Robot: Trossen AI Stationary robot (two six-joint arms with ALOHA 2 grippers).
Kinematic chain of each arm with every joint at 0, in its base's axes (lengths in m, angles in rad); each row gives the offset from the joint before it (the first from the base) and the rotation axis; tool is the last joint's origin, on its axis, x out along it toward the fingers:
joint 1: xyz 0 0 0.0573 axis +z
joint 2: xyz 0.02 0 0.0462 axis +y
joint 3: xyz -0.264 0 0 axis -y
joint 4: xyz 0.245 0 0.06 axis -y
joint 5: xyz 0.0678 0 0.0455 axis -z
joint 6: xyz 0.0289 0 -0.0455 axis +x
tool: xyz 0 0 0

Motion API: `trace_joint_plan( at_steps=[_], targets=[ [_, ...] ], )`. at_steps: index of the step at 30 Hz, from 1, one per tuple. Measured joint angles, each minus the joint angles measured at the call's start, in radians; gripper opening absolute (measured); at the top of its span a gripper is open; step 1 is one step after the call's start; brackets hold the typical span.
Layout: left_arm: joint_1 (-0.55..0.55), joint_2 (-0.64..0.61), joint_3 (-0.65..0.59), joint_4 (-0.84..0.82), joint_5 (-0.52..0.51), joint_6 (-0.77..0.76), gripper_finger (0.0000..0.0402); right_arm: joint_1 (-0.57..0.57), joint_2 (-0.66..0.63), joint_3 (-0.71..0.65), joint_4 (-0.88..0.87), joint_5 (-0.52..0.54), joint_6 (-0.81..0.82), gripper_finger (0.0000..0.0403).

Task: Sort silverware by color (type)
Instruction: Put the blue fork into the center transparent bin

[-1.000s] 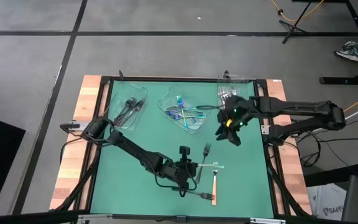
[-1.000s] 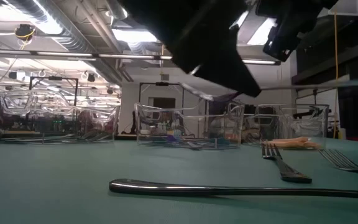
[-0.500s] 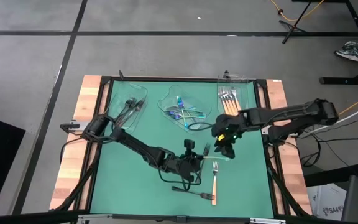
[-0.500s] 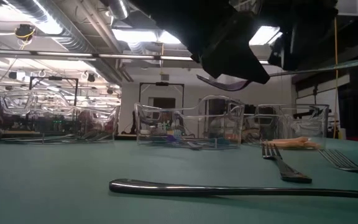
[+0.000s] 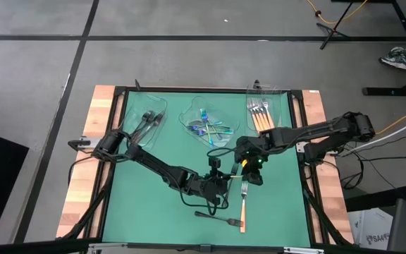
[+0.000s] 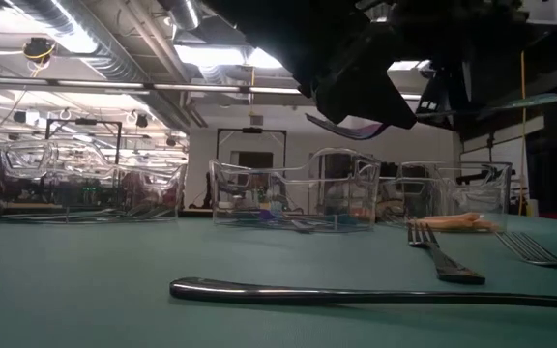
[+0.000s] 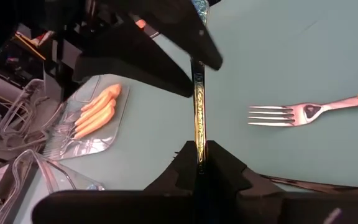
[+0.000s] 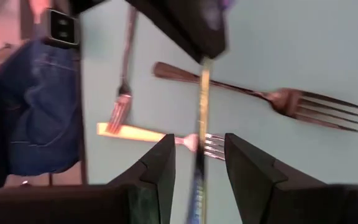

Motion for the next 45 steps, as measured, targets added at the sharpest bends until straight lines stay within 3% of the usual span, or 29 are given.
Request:
trace_joint_plan(
  at_steps=[5,18,22,30,45],
  targets=[
    [0.000,0.000,0.000,0.000,0.000,0.000,0.0012,0.000,0.000,0.000,0.029,-0.050,-0.001,0.0127],
    [0.000,0.000,0.000,-0.002,-0.023,-0.001,0.0012,0.000,0.000,0.000,0.028,-0.052,-0.001,0.0125],
    [-0.001,0.000,0.000,-0.002,-0.025,-0.001,0.0012,-0.001,0.000,0.000,0.027,-0.049,-0.002,0.0098],
    [-0.001,0.000,0.000,-0.005,-0.045,0.000,0.0013,-0.001,0.001,0.000,0.026,-0.001,-0.003,0.0008],
    [0.000,0.000,0.000,0.008,-0.059,-0.010,0.0072,0.000,0.001,0.000,0.028,0.056,-0.003,0.0001]
  ],
)
